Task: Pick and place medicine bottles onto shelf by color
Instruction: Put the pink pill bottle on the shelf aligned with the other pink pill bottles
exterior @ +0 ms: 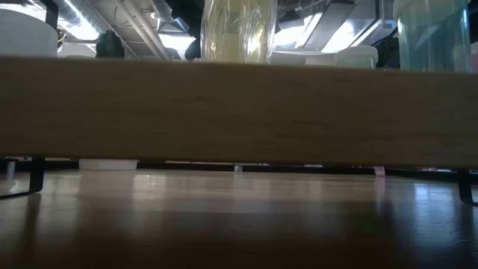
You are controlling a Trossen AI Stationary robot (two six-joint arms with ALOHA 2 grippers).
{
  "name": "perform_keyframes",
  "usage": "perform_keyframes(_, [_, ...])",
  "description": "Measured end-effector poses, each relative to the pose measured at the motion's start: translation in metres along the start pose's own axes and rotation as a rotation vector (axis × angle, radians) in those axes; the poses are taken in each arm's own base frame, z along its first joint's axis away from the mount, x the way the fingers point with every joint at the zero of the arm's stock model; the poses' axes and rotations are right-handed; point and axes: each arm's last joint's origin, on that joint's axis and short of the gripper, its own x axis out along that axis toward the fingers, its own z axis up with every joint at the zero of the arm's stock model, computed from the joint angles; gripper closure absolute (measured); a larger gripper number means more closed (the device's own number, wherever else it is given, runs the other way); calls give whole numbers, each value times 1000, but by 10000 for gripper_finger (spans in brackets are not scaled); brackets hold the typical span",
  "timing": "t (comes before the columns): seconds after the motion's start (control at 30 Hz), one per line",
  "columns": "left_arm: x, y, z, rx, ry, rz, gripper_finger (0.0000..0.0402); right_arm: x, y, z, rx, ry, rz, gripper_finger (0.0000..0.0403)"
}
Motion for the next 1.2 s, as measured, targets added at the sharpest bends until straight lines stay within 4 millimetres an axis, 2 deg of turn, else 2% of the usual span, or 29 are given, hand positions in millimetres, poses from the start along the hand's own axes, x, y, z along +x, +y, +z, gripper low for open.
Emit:
perform_keyframes(0.3, [0, 0, 0, -1, 1, -1, 185, 0, 0, 0, 0, -1, -2, 281])
perform_keyframes(0.77, [0, 0, 0, -1, 1, -1, 185, -3, -1, 0, 7, -4, 18, 282])
perform_keyframes(1.0, [0, 0, 0, -1, 1, -1, 185, -26, -11, 12, 33, -28, 95, 283])
perform_keyframes(1.2, [0, 0, 0, 0, 1, -1, 185, -61, -16, 22, -21, -71, 123, 284])
